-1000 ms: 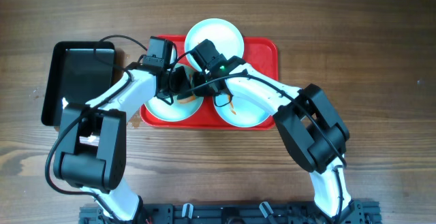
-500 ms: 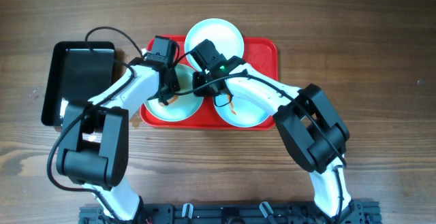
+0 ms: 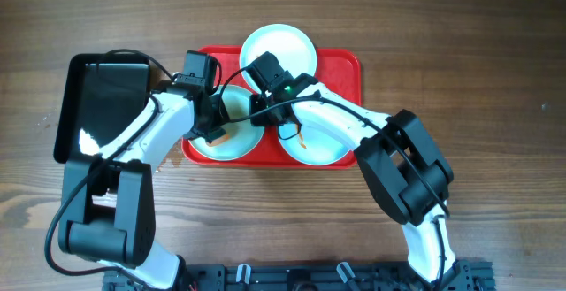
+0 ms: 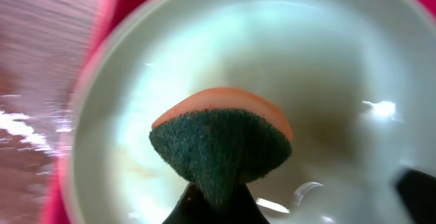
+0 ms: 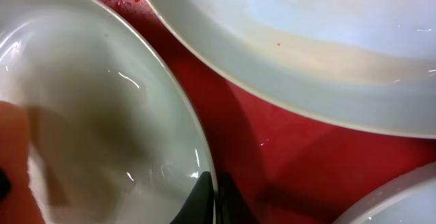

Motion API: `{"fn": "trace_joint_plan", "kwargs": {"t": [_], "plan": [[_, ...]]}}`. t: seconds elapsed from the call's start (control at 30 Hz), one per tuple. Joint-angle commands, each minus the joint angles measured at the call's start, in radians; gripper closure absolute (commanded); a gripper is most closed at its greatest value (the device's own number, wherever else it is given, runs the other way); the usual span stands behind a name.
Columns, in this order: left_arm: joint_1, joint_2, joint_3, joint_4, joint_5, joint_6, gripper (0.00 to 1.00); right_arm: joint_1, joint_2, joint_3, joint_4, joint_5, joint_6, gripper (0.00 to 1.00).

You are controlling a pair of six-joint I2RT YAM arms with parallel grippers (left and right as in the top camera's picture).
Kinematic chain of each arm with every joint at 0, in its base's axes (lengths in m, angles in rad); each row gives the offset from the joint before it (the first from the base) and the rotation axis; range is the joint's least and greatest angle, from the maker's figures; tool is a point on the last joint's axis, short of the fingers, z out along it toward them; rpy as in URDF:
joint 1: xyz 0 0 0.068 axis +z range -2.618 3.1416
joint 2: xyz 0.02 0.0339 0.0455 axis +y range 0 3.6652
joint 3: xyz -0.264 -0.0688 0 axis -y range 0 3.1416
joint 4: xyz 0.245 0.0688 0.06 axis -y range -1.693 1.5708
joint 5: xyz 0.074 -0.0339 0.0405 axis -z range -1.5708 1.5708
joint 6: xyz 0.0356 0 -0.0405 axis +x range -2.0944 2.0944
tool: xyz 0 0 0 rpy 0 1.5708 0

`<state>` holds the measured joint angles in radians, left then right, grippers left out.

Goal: Clean dirty plates on tray and stack at the side
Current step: 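Keep scrubbing the left plate with the sponge in the left gripper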

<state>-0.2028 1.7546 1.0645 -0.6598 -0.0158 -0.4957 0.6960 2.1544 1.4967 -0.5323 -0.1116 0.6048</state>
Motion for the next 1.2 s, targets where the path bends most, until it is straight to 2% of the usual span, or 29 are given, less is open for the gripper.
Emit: {"fn": "trace_joint_plan", "kwargs": {"t": [0.0,0.37,0.47,0.57,0.83,0.93,1.07,1.17], "plan": [[-0.008,0.002,-0.006,0.039,0.12,-0.007,0.96,-0.003,0.014,-0.002,-0.011,0.026,0.001,0.96],[-0.083,0.105,-0.006,0.064,0.12,-0.006,0.96,-0.003,0.014,-0.002,-0.011,0.026,0.001,0.96],[-0.084,0.106,-0.006,0.012,-0.026,-0.006,0.96,-0.003,0.014,-0.002,-0.011,0.026,0.001,0.95],[-0.083,0.106,-0.006,-0.051,-0.287,-0.006,0.96,-0.003,0.014,-0.002,-0.012,0.026,0.0,0.96],[-0.066,0.104,-0.006,-0.071,-0.478,-0.01,0.96,-0.003,0.014,-0.002,-0.014,0.026,0.001,0.96],[-0.062,0.053,0.018,-0.07,-0.409,-0.011,0.96,-0.003,0.014,-0.002,-0.007,0.026,0.001,0.95],[-0.062,-0.025,0.037,0.074,-0.075,-0.01,0.96,-0.003,0.014,0.001,-0.01,0.025,0.001,0.96],[-0.063,-0.008,0.035,0.107,0.035,-0.011,0.96,-0.003,0.014,0.001,-0.01,0.021,0.001,0.96]]}}
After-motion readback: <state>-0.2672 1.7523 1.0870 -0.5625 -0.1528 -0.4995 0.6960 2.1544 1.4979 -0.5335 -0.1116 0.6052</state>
